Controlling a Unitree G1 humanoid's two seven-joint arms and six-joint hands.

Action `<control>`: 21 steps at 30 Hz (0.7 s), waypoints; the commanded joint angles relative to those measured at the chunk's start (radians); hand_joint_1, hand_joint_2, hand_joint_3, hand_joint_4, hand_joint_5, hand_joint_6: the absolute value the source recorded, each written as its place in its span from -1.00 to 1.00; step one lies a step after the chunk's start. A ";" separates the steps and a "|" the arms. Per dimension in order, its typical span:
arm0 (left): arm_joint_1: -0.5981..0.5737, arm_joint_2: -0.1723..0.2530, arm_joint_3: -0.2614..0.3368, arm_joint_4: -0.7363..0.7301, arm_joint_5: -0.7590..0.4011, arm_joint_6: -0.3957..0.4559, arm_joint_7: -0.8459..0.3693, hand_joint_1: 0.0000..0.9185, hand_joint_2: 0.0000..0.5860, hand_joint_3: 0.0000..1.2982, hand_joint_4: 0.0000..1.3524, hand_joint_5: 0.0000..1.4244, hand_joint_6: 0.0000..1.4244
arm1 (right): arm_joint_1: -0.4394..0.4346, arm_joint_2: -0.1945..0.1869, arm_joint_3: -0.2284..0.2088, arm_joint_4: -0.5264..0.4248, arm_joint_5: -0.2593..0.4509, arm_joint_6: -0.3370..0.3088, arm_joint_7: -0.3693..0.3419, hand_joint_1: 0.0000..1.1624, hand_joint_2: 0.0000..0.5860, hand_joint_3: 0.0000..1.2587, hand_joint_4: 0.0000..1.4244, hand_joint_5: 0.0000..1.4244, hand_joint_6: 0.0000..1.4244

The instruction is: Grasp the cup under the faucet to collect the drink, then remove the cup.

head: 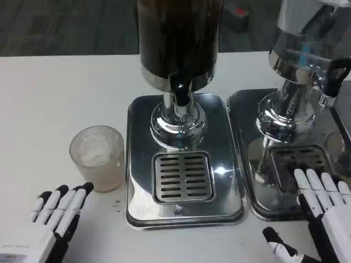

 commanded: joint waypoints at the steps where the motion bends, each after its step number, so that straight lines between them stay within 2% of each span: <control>1: -0.017 0.008 0.030 0.029 -0.067 -0.082 0.077 -1.00 -0.94 -1.00 -1.00 -1.00 -1.00 | -0.003 0.004 0.007 0.001 0.023 0.005 0.013 -0.50 0.14 -1.00 -1.00 -1.00 -0.99; 12: -0.089 -0.011 0.078 0.069 -0.247 -0.162 0.022 -1.00 -0.98 -1.00 -1.00 -1.00 -1.00 | -0.010 0.007 0.013 -0.011 0.057 0.010 0.030 -0.49 0.14 -1.00 -1.00 -1.00 -0.96; 21: -0.189 -0.027 0.089 0.131 -0.365 -0.167 -0.087 -1.00 -1.00 -1.00 -1.00 -1.00 -0.92 | -0.017 0.016 0.020 -0.020 0.077 0.012 0.053 -0.49 0.16 -1.00 -1.00 -1.00 -0.94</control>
